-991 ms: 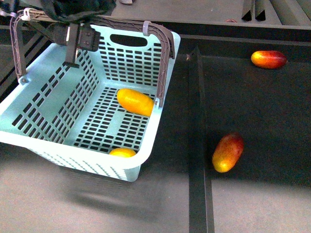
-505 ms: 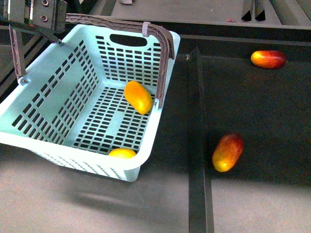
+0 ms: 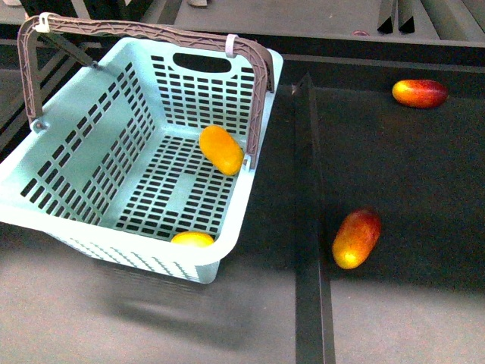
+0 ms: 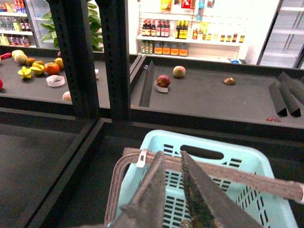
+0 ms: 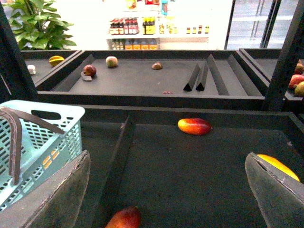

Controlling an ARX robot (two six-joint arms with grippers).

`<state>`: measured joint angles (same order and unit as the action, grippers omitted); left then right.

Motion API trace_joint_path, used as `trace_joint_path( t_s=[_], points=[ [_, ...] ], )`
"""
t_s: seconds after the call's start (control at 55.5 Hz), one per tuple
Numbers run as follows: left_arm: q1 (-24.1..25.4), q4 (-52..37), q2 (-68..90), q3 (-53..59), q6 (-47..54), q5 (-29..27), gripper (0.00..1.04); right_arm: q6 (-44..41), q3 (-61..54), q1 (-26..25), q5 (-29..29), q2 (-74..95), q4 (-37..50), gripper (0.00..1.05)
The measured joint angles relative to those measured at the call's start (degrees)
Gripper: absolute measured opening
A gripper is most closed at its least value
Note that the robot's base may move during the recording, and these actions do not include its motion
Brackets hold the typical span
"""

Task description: Pick lemon and mango into basket

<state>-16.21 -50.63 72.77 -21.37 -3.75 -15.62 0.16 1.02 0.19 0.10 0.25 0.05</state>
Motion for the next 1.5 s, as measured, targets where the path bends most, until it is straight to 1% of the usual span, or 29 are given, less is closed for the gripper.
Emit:
trace_joint_path(
  t_s=[0.036,0.198,0.343,0.559,0.577,0.595,0.613,0.667,1.009,1.226,1.496],
  points=[
    [0.9,0.0,-1.6,1.7,1.0,1.0,0.03,0.0,0.0,0.0,0.0,0.0,0.0,0.96],
    [4.5,0.2,-8.5,7.7,2.5,4.3,0.03,0.0,0.0,0.0,0.0,0.0,0.0,0.96],
    [7.2,2.3,-14.2,11.7,2.7,6.8,0.03,0.0,0.0,0.0,0.0,0.0,0.0,0.96],
    [10.8,8.8,-25.7,16.7,2.9,10.3,0.03,0.0,0.0,0.0,0.0,0.0,0.0,0.96],
    [11.6,9.6,-26.9,17.0,2.9,11.5,0.03,0.0,0.0,0.0,0.0,0.0,0.0,0.96],
    [13.1,9.3,-27.3,17.7,3.0,13.9,0.03,0.0,0.0,0.0,0.0,0.0,0.0,0.96],
    [14.0,8.3,-27.5,18.3,3.1,14.9,0.03,0.0,0.0,0.0,0.0,0.0,0.0,0.96],
    [15.5,8.1,-28.4,19.6,3.1,15.0,0.03,0.0,0.0,0.0,0.0,0.0,0.0,0.96],
    [16.0,20.3,-41.8,20.5,3.1,15.6,0.03,0.0,0.0,0.0,0.0,0.0,0.0,0.96],
    [16.0,29.6,-51.6,20.5,3.1,15.6,0.03,0.0,0.0,0.0,0.0,0.0,0.0,0.96],
    [16.0,35.7,-57.9,20.5,3.1,15.6,0.03,0.0,0.0,0.0,0.0,0.0,0.0,0.96]
  ],
)
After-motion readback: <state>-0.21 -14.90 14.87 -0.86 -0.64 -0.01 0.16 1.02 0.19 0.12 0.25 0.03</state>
